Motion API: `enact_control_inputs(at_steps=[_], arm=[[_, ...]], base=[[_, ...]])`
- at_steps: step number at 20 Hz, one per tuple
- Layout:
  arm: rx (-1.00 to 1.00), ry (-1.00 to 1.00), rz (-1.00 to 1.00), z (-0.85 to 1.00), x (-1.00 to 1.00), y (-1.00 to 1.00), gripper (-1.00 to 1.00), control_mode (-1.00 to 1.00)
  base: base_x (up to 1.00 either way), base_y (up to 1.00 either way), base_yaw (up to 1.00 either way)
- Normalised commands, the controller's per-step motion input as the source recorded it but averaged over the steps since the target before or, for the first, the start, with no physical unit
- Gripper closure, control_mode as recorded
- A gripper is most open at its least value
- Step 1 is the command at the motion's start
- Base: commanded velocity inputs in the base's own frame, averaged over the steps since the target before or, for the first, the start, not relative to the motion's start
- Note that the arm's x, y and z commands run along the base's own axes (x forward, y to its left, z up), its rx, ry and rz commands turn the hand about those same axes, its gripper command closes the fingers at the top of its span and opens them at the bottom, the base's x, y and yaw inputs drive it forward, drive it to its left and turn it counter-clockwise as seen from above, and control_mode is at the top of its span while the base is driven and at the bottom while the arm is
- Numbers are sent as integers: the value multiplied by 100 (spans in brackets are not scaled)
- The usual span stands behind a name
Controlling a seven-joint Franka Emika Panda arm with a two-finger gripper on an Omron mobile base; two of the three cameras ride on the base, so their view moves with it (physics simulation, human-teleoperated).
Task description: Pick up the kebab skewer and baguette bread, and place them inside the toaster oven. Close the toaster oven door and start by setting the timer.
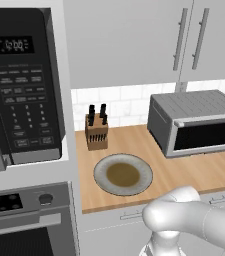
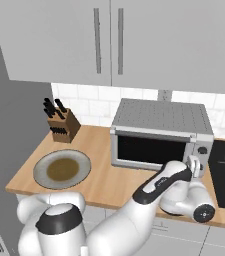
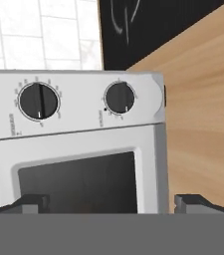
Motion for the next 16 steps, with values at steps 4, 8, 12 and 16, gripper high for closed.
enact_control_inputs(at_steps=[4, 8, 12, 16], arm=[[2, 0, -4, -2, 4, -3, -100, -100], [3, 0, -2, -1, 8, 0, -100, -100], [4, -2, -3, -3, 16, 0, -100, -100], [6, -5, -2, -5, 19, 0, -100, -100]], base=[[0, 0, 0], [0, 0, 0], [0, 0, 0], [0, 0, 0]])
